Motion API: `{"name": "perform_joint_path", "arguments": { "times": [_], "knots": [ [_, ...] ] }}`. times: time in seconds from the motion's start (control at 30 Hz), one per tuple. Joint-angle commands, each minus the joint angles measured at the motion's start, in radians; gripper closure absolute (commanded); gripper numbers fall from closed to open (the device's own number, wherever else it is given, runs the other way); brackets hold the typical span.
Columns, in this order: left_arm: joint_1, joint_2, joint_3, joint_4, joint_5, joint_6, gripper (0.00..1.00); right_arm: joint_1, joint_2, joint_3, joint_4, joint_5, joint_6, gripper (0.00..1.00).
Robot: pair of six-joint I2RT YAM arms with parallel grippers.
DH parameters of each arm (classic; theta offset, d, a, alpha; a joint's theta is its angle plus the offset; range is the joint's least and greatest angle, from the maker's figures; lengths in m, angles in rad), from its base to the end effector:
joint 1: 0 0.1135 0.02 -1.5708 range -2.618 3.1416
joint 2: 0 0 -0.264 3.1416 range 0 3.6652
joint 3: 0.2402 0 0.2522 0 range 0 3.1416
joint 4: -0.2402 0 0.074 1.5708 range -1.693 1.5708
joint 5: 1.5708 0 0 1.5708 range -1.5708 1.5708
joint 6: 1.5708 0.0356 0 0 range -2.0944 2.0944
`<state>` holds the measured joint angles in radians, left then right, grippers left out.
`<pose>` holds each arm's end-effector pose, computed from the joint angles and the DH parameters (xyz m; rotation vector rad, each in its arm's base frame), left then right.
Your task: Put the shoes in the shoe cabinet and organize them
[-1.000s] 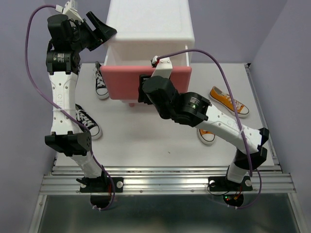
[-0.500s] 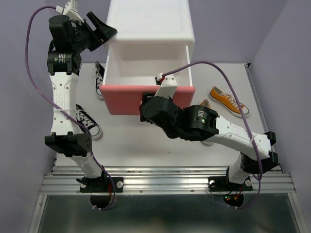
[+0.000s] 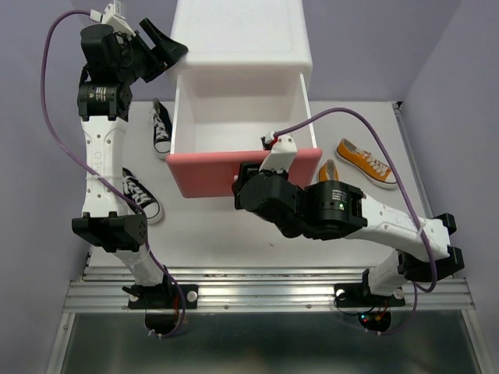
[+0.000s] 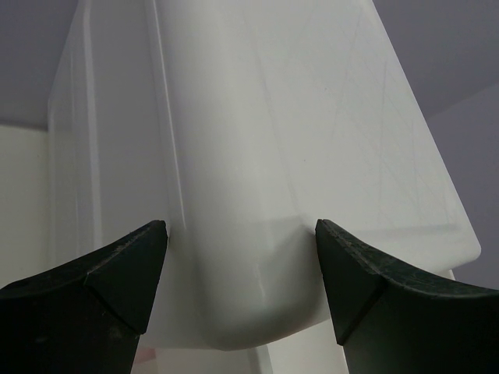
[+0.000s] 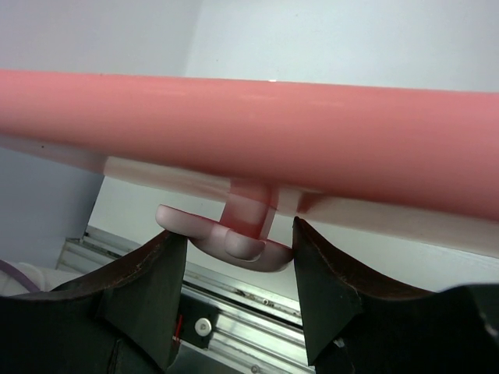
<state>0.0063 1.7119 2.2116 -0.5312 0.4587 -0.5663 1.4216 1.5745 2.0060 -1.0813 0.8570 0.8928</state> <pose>0.3493 -0.0136 0.5416 -0.1057 1.6547 -0.7959 0.0706 0.2886 0.4756 -0.0838 2.0159 0.5326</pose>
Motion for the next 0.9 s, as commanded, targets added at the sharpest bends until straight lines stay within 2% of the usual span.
{"name": "perform_joint_path", "arguments": {
  "times": [0.0, 0.13, 0.3, 0.5, 0.7, 0.8, 0.87],
  "knots": [
    [0.0, 0.064, -0.07, -0.222, -0.089, 0.085, 0.14, 0.059, -0.05, -0.019, -0.081, -0.073, 0.144, 0.99],
    [0.0, 0.058, -0.075, -0.22, -0.103, 0.082, 0.14, 0.077, -0.012, 0.037, -0.118, -0.082, 0.124, 0.99],
    [0.0, 0.045, -0.081, -0.222, -0.127, 0.075, 0.14, 0.097, -0.028, 0.024, -0.144, -0.114, 0.164, 0.99],
    [0.0, 0.003, -0.142, -0.188, -0.155, 0.063, 0.14, 0.106, -0.065, -0.055, -0.091, -0.139, 0.202, 0.99],
    [0.0, -0.028, -0.176, -0.177, -0.172, 0.055, 0.14, 0.106, -0.064, -0.05, 0.018, -0.15, 0.13, 0.95],
    [0.0, -0.029, -0.179, -0.179, -0.173, 0.055, 0.14, 0.106, -0.076, -0.072, 0.023, -0.151, 0.135, 0.82],
    [0.0, -0.029, -0.179, -0.181, -0.172, 0.055, 0.14, 0.106, -0.088, -0.075, 0.009, -0.139, 0.159, 0.63]
  ]
}}
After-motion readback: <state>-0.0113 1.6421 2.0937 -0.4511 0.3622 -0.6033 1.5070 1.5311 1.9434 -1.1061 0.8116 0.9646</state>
